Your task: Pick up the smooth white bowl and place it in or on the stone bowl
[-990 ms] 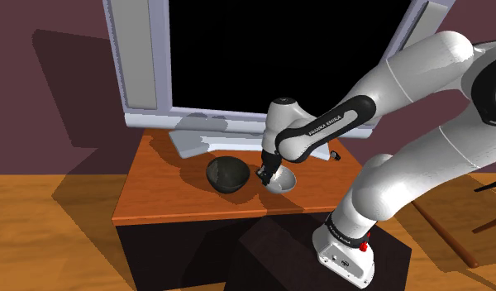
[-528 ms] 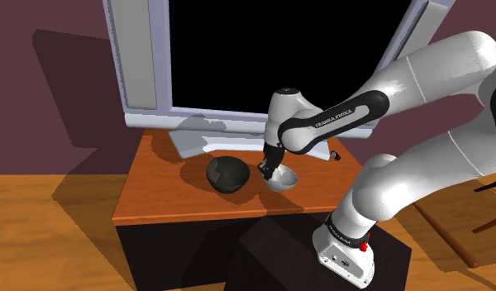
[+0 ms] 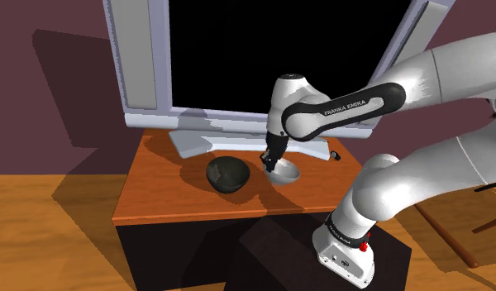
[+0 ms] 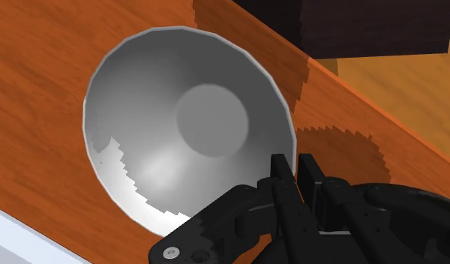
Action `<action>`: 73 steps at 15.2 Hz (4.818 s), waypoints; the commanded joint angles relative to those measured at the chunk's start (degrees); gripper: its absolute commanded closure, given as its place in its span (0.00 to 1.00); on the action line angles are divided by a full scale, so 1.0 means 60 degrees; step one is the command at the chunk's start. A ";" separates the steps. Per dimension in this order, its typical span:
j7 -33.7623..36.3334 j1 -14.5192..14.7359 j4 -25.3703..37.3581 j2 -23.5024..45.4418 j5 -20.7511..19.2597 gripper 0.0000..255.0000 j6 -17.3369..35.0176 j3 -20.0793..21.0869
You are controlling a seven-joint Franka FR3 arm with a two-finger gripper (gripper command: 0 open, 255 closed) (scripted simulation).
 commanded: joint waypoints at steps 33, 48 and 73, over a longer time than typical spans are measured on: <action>0.2450 0.0444 0.6851 0.3545 0.0028 1.00 -0.3308 0.1732; 0.2873 0.0523 0.6322 0.4556 -0.0222 1.00 -0.1808 0.1980; 0.2966 0.0527 0.6008 0.4869 -0.0324 0.00 -0.1197 0.2018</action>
